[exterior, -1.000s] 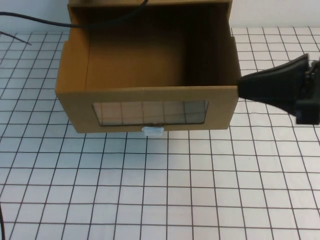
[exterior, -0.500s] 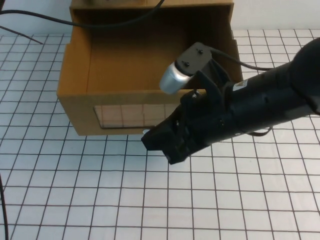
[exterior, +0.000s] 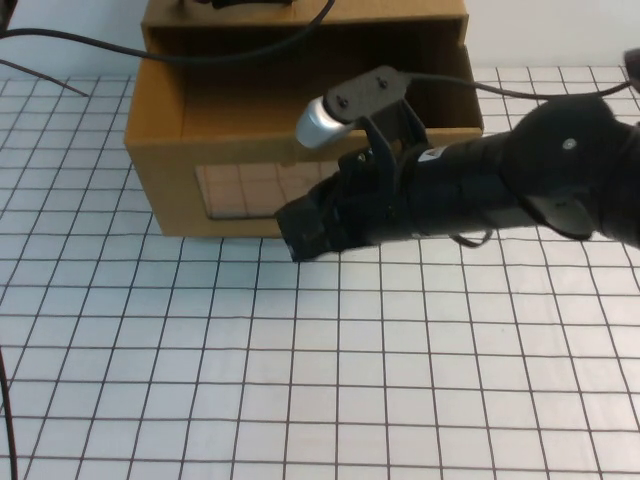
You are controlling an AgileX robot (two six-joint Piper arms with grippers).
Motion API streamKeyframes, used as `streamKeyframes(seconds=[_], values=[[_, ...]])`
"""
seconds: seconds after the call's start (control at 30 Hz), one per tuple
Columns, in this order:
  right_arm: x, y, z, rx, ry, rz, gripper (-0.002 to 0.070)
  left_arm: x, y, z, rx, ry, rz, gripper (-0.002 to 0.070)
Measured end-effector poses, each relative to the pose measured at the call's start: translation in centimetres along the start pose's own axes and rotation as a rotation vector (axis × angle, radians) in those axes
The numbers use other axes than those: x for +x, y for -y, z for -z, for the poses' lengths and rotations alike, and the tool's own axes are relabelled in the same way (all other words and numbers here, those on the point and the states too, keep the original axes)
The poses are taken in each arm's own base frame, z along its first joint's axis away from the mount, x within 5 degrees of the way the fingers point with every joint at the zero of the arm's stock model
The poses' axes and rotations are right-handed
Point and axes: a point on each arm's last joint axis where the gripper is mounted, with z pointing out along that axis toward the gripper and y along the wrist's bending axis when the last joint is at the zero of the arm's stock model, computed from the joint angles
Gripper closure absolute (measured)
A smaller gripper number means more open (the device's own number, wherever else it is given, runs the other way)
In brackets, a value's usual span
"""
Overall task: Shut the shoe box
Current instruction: Close the shoe box with your right arm
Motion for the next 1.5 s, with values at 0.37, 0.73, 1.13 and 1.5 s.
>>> streamKeyframes(seconds=[0.37, 0.73, 1.13, 1.5], values=[[-3.4, 2.6, -4.2, 0.067, 0.114, 0.011, 0.0689, 0.0, 0.0, 0.0, -0.001, 0.002, 0.0, 0.068], [-5.4, 6.9, -5.7, 0.138, 0.187, -0.01, 0.0689, 0.0, 0.0, 0.0, -0.001, 0.003, 0.0, 0.068], [-6.0, 8.1, -5.7, 0.206, 0.264, -0.014, 0.069, 0.0, 0.0, 0.0, -0.001, 0.003, 0.0, 0.068], [-5.8, 8.4, -5.4, 0.171, 0.231, 0.048, 0.0689, -0.1, 0.0, 0.2, 0.005, 0.01, -0.011, 0.068]])
